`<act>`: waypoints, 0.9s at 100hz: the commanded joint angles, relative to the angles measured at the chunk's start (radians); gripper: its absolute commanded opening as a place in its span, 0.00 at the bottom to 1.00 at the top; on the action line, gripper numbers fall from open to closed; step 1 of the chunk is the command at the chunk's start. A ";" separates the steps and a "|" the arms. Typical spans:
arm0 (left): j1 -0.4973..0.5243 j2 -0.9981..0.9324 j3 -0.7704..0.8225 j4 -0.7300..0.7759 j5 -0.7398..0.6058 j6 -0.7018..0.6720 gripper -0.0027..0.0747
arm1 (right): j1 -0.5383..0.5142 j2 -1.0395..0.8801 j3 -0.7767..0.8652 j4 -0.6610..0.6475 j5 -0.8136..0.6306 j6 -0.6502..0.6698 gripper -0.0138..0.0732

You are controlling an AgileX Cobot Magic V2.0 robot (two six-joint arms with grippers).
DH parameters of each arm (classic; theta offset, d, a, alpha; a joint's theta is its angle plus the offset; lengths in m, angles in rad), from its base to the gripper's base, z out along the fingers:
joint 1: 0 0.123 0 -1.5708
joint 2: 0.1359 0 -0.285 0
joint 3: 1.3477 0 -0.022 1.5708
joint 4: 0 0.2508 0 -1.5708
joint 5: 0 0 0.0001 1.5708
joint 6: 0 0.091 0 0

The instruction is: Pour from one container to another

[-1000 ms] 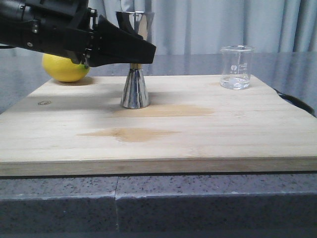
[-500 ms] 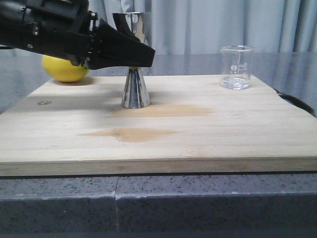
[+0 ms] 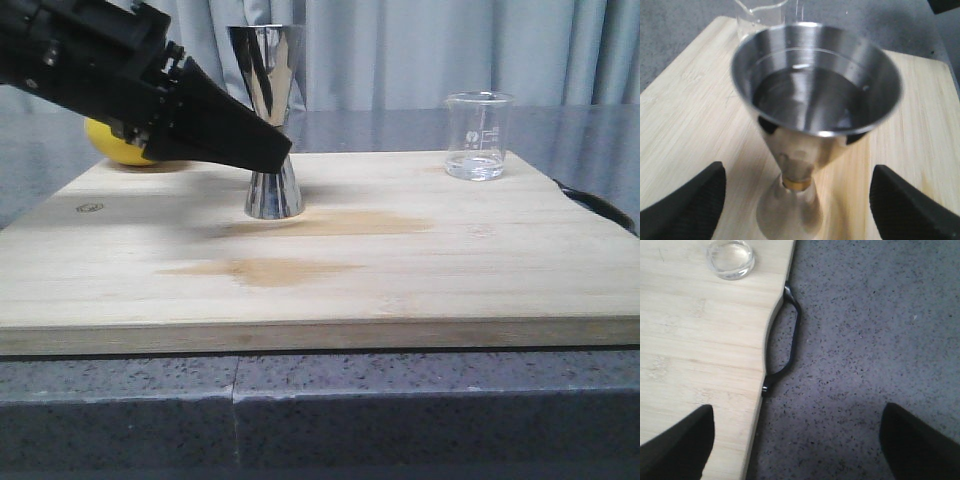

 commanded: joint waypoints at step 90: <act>-0.003 -0.722 -0.111 1.410 0.112 -1.673 0.69 | -0.003 -0.009 -0.139 0.230 0.263 -0.227 0.83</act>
